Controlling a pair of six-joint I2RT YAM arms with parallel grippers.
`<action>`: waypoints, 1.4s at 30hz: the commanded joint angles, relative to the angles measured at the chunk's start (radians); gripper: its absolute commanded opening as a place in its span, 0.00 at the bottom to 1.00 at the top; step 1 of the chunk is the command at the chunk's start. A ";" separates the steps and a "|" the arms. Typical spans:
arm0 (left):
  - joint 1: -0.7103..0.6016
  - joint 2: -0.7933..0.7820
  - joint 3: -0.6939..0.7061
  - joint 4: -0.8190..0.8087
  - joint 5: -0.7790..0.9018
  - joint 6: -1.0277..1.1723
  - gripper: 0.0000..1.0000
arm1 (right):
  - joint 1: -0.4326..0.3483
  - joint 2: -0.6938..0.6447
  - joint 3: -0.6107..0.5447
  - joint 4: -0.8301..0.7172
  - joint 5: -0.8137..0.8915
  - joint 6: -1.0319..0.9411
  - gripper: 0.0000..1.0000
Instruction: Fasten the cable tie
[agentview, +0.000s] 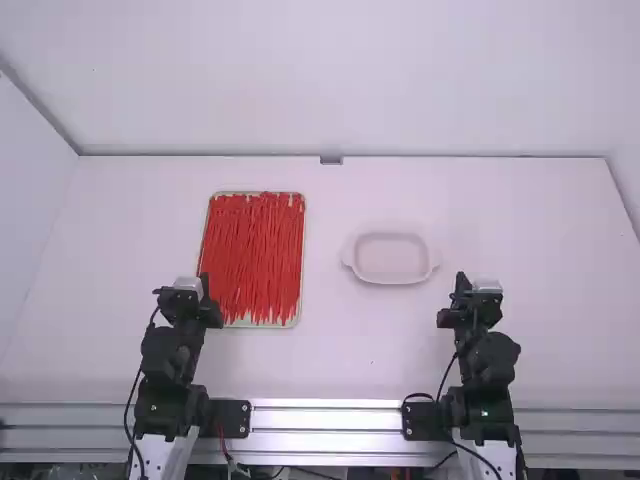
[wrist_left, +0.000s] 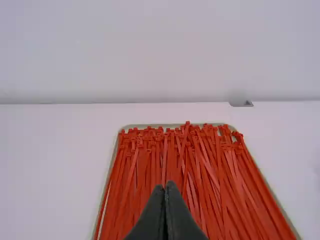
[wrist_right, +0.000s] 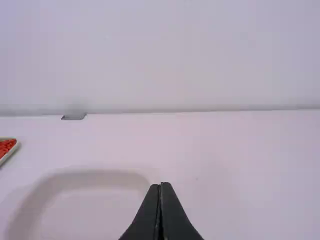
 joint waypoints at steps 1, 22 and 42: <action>0.000 0.000 0.000 0.000 0.000 0.001 0.00 | 0.000 0.000 0.000 0.000 -0.002 0.001 0.00; 0.008 0.177 0.123 -0.064 0.034 -0.014 0.18 | 0.046 0.212 0.125 -0.032 0.017 0.014 0.18; 0.024 0.563 0.388 -0.197 0.107 -0.045 0.55 | 0.172 0.666 0.389 -0.096 0.087 0.049 0.55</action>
